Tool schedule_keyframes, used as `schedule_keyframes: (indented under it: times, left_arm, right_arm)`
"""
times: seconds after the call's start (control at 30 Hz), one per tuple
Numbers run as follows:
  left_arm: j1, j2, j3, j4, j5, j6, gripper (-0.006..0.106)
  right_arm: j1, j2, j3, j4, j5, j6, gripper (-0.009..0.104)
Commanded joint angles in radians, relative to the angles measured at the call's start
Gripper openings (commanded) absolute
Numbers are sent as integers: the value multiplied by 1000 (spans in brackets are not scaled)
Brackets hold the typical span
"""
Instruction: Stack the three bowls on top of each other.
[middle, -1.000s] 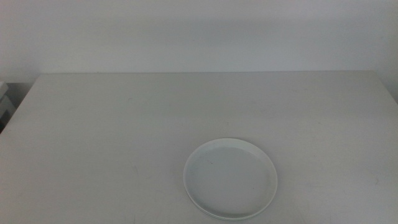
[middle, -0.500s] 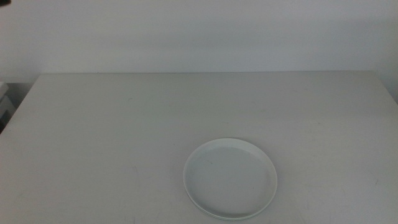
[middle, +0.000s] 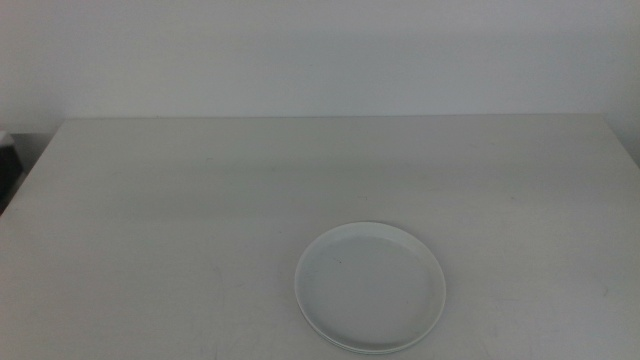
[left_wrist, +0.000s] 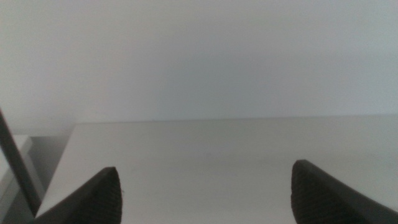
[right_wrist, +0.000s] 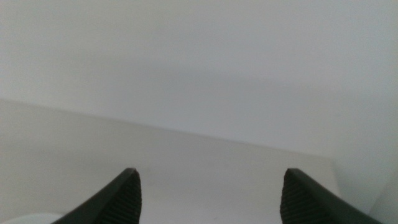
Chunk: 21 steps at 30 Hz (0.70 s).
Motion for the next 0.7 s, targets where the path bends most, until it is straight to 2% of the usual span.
schedule_keyframes:
  times: [0.0,0.1,0.67]
  left_arm:
    - [-2,-21,34,-22,-176,-3,105]
    - [-2,-23,71,-22,-223,-3,105]
    - [-2,-23,173,-27,-194,-11,105]
  right_arm:
    - [4,-36,29,40,-170,-52,57]
    - [4,-55,66,43,-221,-49,57]
    - [4,-52,77,41,-211,-47,57]
